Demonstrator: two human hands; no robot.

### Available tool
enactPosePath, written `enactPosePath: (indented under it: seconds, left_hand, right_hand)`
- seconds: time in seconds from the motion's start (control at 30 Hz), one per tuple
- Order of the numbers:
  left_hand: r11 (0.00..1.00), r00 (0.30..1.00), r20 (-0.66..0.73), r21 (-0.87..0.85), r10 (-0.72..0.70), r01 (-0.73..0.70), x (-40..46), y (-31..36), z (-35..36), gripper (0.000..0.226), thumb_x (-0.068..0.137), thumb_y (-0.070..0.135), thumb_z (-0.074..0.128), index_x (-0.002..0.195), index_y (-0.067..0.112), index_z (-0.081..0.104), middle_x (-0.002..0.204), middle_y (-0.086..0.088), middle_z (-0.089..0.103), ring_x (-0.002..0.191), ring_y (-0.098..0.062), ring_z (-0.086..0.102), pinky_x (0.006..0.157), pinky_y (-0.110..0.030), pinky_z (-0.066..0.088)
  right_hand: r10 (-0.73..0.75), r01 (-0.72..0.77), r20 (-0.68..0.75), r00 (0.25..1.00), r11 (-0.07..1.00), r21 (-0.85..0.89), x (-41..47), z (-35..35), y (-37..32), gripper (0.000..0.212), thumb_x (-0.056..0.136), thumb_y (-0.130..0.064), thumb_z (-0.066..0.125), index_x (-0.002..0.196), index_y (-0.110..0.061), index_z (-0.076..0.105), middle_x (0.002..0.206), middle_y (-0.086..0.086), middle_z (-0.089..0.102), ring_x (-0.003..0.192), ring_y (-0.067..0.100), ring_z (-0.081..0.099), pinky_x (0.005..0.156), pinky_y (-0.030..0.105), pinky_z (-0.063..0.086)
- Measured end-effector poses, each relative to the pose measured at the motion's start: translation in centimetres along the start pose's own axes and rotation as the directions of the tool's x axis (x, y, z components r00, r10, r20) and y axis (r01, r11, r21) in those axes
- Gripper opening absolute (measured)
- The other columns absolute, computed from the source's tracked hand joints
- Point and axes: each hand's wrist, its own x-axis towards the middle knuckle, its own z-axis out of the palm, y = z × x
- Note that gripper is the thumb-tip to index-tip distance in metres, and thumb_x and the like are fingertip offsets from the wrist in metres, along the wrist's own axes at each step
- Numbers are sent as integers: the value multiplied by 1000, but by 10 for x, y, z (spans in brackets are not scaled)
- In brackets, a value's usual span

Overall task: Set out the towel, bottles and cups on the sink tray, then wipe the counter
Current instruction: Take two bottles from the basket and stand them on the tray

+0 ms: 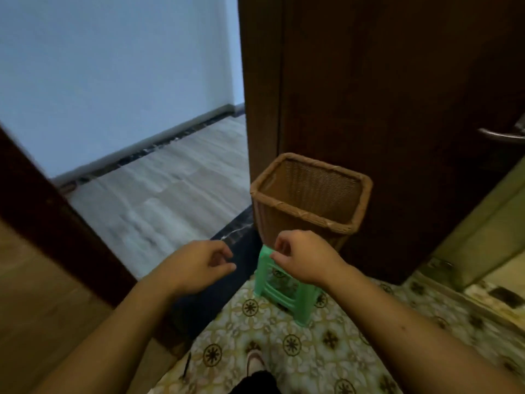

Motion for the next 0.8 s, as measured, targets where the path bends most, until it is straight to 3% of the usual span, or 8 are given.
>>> enactPosePath:
  seconds: [0.13, 0.37, 0.43, 0.53, 0.67, 0.8]
  left_hand:
    - [991, 989, 72, 21, 129, -131, 101, 31, 15, 23, 84, 53, 68, 102, 38, 67, 84, 19, 68, 78, 3, 64, 78, -30, 57]
    - [957, 957, 95, -125, 274, -262, 273, 66, 29, 21, 79, 58, 68, 91, 40, 67, 81, 19, 69, 74, 5, 63, 67, -27, 55]
    - [959, 959, 110, -148, 261, -244, 314, 69, 27, 24, 79, 60, 66, 93, 40, 67, 84, 18, 69, 78, 4, 63, 64, -22, 50]
    - [962, 965, 136, -190, 225, -198, 366, 63, 28, 18, 84, 53, 66, 95, 39, 66, 84, 15, 68, 79, -1, 64, 71, -27, 52]
    - [975, 983, 136, -198, 125, -96, 421, 44, 34, 11, 86, 48, 66, 91, 39, 63, 80, 15, 68, 80, -1, 63, 71, -27, 50]
    - [991, 974, 221, -130, 48, -20, 449, 37, 56, 9, 87, 44, 66, 84, 36, 66, 82, 14, 66, 82, -7, 62, 73, -29, 48]
  right_hand:
    - [133, -133, -22, 991, 991, -20, 17, -32, 63, 19, 89, -46, 65, 96, -28, 68, 90, -8, 69, 84, 12, 64, 74, 36, 56]
    - [320, -319, -1, 947, 944, -82, 91, -74, 161, 20, 90, -49, 63, 89, -29, 66, 84, -10, 66, 78, 10, 62, 67, 37, 56]
    - [348, -343, 30, 937, 934, -102, 118, -85, 183, 18, 90, -47, 64, 88, -29, 65, 81, -10, 65, 77, 9, 61, 67, 37, 56]
    - [379, -371, 71, 923, 923, -97, 156, -92, 210, 16, 91, -44, 64, 86, -30, 64, 80, -10, 65, 75, 5, 61, 64, 34, 55]
    - [413, -409, 144, 899, 911, -57, 205, -86, 247, 14, 94, -40, 64, 86, -28, 63, 80, -5, 67, 72, 10, 65, 65, 39, 57]
    - [410, -410, 256, 875, 910, -57, 236, -73, 280, 12, 94, -38, 64, 87, -28, 63, 82, -4, 69, 74, 12, 65, 70, 40, 58]
